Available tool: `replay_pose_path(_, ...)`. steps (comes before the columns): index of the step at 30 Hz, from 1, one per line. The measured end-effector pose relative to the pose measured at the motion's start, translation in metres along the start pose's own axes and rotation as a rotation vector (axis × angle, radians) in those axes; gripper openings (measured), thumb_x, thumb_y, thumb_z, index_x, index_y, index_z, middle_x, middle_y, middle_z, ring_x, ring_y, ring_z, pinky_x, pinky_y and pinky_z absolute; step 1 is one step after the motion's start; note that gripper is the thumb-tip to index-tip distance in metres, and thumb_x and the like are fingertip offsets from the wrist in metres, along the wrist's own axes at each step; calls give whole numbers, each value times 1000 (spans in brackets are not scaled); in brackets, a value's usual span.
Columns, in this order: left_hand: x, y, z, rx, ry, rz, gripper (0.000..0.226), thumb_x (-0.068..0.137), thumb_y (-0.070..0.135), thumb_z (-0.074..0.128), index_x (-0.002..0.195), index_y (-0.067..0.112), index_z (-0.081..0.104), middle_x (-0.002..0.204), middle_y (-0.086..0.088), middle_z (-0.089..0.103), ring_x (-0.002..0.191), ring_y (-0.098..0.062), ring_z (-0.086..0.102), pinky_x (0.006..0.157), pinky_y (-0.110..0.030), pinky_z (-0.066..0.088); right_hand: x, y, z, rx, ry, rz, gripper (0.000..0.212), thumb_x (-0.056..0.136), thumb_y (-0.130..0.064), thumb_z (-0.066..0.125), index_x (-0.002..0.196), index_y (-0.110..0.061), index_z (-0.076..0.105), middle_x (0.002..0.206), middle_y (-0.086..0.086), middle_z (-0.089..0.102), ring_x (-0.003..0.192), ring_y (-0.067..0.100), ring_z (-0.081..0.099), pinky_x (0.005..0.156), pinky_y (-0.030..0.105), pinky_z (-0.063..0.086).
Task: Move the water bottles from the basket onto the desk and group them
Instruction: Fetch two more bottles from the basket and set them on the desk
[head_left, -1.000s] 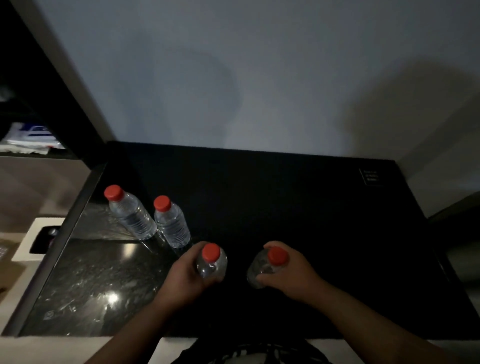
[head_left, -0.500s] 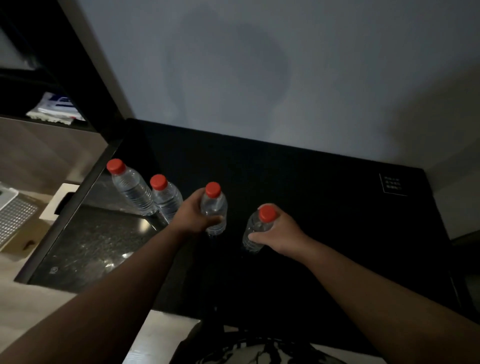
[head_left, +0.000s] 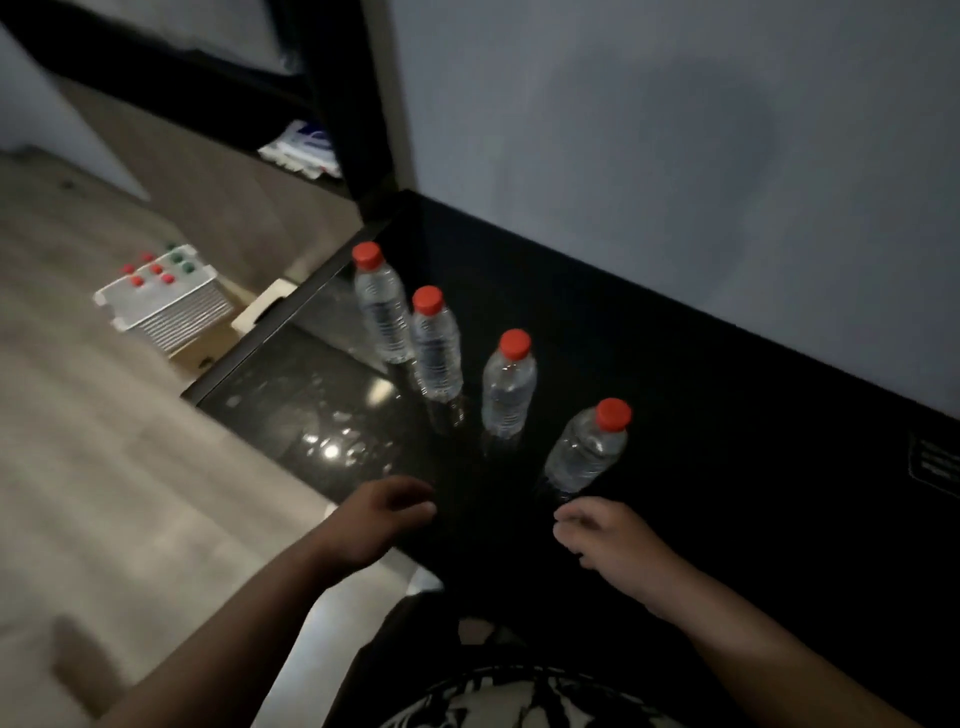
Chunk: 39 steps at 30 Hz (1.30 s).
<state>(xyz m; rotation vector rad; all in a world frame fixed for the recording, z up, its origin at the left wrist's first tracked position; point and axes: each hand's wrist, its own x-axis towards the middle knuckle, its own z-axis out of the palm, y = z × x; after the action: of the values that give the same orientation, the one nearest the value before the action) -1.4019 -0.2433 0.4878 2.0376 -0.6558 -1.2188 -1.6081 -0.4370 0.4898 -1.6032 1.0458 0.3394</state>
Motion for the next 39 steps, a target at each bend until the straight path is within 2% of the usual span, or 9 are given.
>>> replay_pose_path(3,-48,-35,1,-93,113,-94,30,84,21,71,112,28,62,109,7,68,100,-2,64,82,-14,50,6,-13,24,-48,-119,-55,11,89,-27,65,100,-29,66,102,0,69,95,16,67,92,39,56)
replay_pose_path(9,-135,-106,5,-373,354,-245,30,83,25,72,112,24,62,112,0,69,105,-7,65,93,-26,51,22,-55,79,-280,-280,-205,12,87,-19,67,92,-30,68,94,0,71,92,17,68,90,40,56)
replay_pose_path(14,-191,-160,9,-514,525,-335,36,75,37,73,108,26,66,108,3,70,100,-5,66,90,-26,51,22,-87,140,-455,-383,-304,17,86,-11,68,90,-28,68,88,-5,71,81,4,66,77,22,54)
replay_pose_path(17,-213,-187,1,-558,572,-352,23,85,26,70,107,29,65,108,5,70,103,-7,65,91,-27,50,19,-104,182,-467,-417,-349,20,85,-5,68,89,-25,67,89,-1,71,73,-1,64,68,12,50)
replay_pose_path(23,-254,-240,-51,-579,624,-340,21,85,27,70,103,35,64,107,8,70,101,-1,65,93,-26,51,6,-133,277,-502,-478,-397,16,84,-13,70,92,-27,69,92,-1,72,87,14,67,80,31,55)
replay_pose_path(29,-290,-293,-121,-519,592,-336,26,84,29,71,109,27,65,109,4,69,102,-3,65,93,-26,51,-11,-171,367,-456,-483,-453,18,85,-16,68,95,-31,68,91,-5,71,87,8,65,82,31,53)
replay_pose_path(33,-306,-312,-161,-461,620,-334,23,85,27,71,107,26,65,105,7,69,99,1,63,83,-13,48,-17,-188,399,-411,-464,-476,19,85,-15,67,91,-33,67,90,-6,70,85,6,64,80,26,52)
replay_pose_path(36,-310,-322,-185,-459,666,-313,22,79,35,72,99,33,64,106,10,69,100,1,63,89,-21,48,-15,-196,409,-377,-449,-456,18,85,-14,68,90,-31,68,88,-6,70,85,8,64,82,29,52)
replay_pose_path(39,-301,-328,-204,-452,695,-315,21,86,24,69,107,26,66,107,10,68,100,3,61,89,-21,46,-3,-203,413,-368,-442,-416,19,86,-12,66,88,-30,68,93,-2,73,92,11,67,86,31,52)
